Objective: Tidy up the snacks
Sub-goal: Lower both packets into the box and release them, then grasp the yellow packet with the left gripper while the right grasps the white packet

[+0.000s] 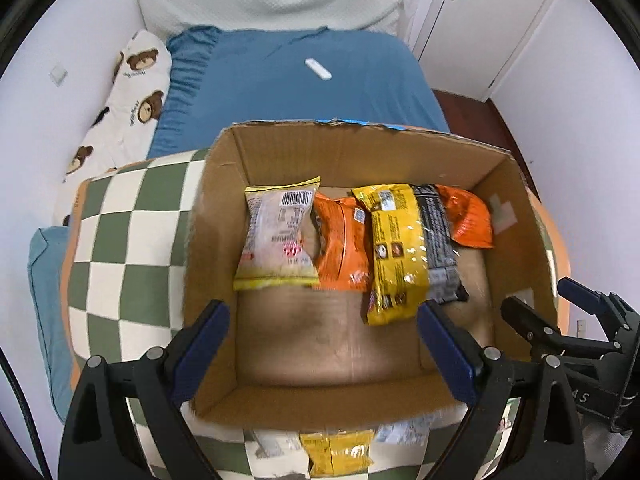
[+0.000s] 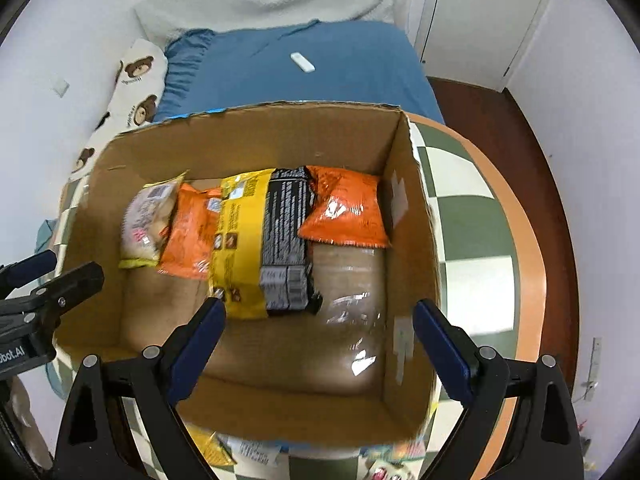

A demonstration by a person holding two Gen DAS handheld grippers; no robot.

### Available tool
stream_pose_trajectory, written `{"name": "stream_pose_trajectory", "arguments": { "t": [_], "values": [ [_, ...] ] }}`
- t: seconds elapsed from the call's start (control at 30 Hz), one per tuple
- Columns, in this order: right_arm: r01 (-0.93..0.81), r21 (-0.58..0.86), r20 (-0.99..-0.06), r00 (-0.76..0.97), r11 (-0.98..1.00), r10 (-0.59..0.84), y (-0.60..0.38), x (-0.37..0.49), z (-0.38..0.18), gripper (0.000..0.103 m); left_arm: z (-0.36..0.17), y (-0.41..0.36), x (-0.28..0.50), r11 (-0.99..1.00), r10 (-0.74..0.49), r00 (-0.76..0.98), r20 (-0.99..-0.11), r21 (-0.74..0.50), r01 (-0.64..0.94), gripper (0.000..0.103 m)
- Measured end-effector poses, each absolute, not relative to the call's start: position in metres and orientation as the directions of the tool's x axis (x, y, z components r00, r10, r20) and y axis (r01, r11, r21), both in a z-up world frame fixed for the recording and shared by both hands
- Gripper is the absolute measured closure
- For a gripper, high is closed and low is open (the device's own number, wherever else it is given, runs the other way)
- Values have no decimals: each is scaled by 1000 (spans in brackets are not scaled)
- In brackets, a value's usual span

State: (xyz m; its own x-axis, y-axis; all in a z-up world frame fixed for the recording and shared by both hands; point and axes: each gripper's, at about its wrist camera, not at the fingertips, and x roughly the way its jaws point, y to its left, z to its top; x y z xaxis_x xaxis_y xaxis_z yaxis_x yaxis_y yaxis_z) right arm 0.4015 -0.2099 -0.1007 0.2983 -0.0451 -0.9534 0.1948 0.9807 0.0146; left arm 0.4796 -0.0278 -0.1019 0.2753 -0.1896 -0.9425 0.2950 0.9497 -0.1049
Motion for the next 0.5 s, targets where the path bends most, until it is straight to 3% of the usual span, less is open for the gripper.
{"name": "stream_pose_trajectory", "arguments": {
  "t": [0.5],
  "values": [
    [199, 108, -879, 476, 974, 0, -181, 286, -27, 6, -40, -1, 371, 944, -226, 429, -875, -89, 317, 7]
  ]
}}
